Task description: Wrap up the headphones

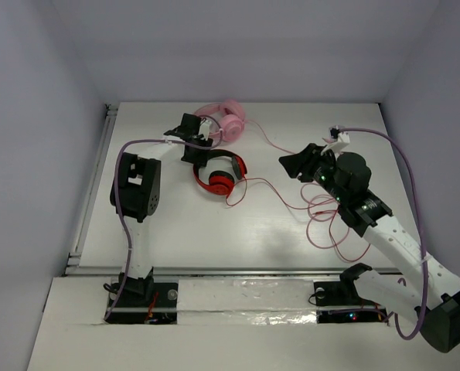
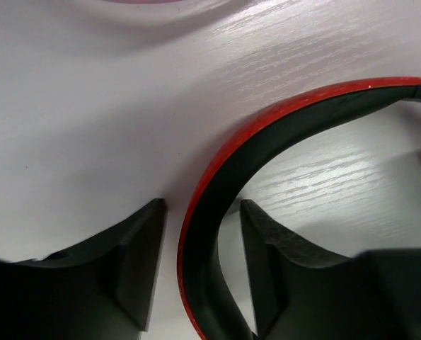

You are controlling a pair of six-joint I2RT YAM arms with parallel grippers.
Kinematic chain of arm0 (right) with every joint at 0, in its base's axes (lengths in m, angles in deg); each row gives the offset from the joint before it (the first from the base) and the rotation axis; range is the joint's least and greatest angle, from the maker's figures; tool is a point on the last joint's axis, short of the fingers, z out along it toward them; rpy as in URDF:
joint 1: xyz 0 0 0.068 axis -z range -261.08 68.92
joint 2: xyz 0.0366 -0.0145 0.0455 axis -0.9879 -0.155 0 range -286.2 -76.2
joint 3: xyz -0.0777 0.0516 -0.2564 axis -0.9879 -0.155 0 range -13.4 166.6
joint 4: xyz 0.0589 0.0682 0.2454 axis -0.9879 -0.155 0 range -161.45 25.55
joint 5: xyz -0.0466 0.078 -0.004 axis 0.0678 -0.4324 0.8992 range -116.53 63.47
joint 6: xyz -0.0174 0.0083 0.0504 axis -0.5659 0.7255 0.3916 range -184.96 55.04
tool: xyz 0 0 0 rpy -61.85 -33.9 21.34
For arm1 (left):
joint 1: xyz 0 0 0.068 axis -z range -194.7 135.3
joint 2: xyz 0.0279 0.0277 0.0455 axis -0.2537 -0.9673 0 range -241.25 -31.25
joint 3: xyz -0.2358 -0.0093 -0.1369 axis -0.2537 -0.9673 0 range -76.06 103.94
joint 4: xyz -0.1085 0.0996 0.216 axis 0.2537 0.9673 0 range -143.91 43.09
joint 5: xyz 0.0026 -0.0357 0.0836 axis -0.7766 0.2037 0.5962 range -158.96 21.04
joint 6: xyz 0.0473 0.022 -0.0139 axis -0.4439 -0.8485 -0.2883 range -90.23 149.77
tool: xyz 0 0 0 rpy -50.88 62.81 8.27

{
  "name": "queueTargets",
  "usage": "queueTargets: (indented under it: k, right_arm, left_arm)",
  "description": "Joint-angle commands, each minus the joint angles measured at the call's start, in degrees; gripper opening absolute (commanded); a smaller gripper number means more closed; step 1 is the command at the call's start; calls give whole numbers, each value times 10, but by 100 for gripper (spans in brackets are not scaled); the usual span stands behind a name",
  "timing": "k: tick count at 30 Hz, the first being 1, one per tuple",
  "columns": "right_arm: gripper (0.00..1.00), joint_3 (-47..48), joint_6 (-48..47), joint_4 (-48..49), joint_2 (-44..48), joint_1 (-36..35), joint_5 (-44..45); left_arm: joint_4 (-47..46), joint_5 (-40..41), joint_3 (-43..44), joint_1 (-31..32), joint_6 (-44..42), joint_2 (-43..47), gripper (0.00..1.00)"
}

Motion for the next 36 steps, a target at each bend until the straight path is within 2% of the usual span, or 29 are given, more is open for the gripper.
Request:
queueTargets:
  k: [1, 3, 4, 6, 12, 14, 15, 18, 19, 22, 24, 26, 27, 28, 31, 34, 36]
  right_arm:
    - [51, -3, -7, 28, 13, 0, 14]
    - [51, -1, -7, 25, 20, 0, 15]
    - [51, 0, -7, 24, 21, 0, 16]
    - [50, -1, -8, 21, 25, 0, 23]
    - [49, -1, -12, 18, 30, 0, 18]
    - [43, -1, -12, 18, 32, 0, 17]
    - [32, -1, -13, 20, 31, 0, 15]
    - [12, -2, -20, 29, 25, 0, -17]
    - [3, -3, -23, 37, 21, 0, -38]
    - [1, -10, -23, 77, 9, 0, -137]
    - [4, -13, -25, 95, 4, 0, -182]
    - [17, -13, -29, 103, 1, 0, -218]
    - [24, -15, -33, 114, 0, 0, -230]
    - [41, -16, -35, 118, 0, 0, -241]
    - [64, -14, -52, 112, 3, 0, -250]
    - [73, -12, -73, 103, 8, 0, -239]
    - [75, -11, -89, 98, 15, 0, -218]
  left_arm:
    - [-7, -9, -8, 9, -9, -10, 41]
    - [-11, -11, -12, 9, -10, -12, 26]
    - [-11, -14, -13, 9, -10, -12, 12]
    - [-7, -14, -15, 9, -9, -11, 0]
    - [10, -18, -34, 9, 1, 25, 0]
    - [19, -32, -43, 9, 18, 53, 0]
    - [23, -48, -58, 9, 24, 84, 0]
    - [16, -88, -89, 9, 63, 150, 0]
    - [13, -100, -101, 9, 73, 197, 0]
    - [10, -141, -138, 9, 104, 284, 0]
    - [7, -157, -159, 9, 119, 321, 0]
    - [-3, -188, -181, 9, 146, 368, 0]
    - [-6, -197, -187, 9, 154, 381, 0]
    - [-7, -205, -190, 4, 166, 403, 0]
    - [4, -231, -185, -9, 176, 437, 0]
    - [9, -247, -168, -31, 185, 468, 0]
    - [9, -247, -155, -43, 190, 481, 0]
